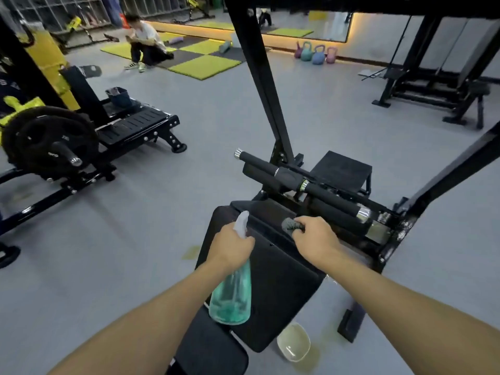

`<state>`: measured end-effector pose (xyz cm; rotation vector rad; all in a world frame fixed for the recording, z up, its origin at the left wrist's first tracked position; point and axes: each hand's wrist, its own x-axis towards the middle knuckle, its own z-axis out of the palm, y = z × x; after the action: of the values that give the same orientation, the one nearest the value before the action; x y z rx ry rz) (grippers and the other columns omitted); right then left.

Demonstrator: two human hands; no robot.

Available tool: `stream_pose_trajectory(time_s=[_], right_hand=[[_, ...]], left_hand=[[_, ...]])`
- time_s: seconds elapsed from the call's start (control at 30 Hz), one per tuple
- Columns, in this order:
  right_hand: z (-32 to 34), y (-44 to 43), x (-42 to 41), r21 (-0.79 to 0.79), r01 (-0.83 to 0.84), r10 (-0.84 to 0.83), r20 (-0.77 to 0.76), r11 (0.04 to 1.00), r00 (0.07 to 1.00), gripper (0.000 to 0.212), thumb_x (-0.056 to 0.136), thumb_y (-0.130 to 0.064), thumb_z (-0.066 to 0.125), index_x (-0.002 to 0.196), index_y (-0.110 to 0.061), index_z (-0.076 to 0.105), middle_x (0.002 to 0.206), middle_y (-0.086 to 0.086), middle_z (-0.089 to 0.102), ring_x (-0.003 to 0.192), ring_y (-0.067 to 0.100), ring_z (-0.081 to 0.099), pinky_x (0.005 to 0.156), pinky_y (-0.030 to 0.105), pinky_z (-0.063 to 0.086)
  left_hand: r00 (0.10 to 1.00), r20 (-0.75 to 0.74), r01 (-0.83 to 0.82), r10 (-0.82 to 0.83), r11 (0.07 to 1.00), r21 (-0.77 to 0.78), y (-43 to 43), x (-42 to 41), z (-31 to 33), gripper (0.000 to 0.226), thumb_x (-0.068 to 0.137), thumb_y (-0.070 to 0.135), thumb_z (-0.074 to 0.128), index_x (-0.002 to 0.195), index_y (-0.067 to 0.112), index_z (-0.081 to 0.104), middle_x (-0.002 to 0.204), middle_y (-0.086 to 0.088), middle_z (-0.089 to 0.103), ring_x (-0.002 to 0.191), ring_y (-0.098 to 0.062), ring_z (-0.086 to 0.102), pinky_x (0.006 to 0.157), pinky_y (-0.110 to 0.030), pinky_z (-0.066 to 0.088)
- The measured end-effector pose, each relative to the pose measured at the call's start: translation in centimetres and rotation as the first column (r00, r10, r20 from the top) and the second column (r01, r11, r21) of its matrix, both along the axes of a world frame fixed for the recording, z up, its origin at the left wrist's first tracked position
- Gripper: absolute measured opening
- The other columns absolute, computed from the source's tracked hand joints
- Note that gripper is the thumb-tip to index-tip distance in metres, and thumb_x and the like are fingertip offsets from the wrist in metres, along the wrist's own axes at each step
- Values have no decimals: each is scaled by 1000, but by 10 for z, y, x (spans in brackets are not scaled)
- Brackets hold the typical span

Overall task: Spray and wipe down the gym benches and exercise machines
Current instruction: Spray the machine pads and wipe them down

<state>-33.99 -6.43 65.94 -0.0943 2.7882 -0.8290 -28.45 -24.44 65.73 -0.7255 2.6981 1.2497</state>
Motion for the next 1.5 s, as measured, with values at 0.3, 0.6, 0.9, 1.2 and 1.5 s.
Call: stream_pose_trajectory(time_s=[0.3,0.6,0.9,1.2,1.5], right_hand=[[-93,13,-52,8,27,-28,169,1000,985,38,101,-27,47,138,-28,54,126,6,54,86,27,64,76,38,54],[-142,3,-79,-4,81,-78,218,997,973,39,99,-27,50,138,-30,55,120,0,49,89,22,62,81,40,54],[-158,23,-88,26,148,-150,246,989,958,40,98,-26,50,138,-28,55,123,3,50,89,24,63,83,43,55],[-156,47,-77,40,209,-213,217,977,953,38,97,-23,52,135,-26,59,121,4,56,94,24,62,83,42,56],[-152,71,-55,81,264,-275,204,961,939,36,97,-21,49,130,-26,62,112,6,55,83,23,58,70,36,52]], left_hand=[[982,178,66,-57,997,-45,-8,-86,-72,63,92,20,51,154,26,36,87,5,61,88,-22,65,86,-41,58],[901,400,279,-166,930,-241,-41,-163,-119,66,88,24,44,153,32,33,99,-2,55,81,-23,56,71,-33,48],[806,442,501,-394,851,-157,-21,-188,-138,65,89,19,44,151,32,32,118,-10,57,91,-29,57,77,-34,50],[745,488,527,-455,850,-11,16,-184,-133,65,82,32,53,146,28,42,103,-5,66,90,-24,64,87,-41,57],[518,528,786,-673,618,18,63,-165,-130,65,91,22,42,151,42,29,115,-2,50,106,-29,55,94,-45,53]])
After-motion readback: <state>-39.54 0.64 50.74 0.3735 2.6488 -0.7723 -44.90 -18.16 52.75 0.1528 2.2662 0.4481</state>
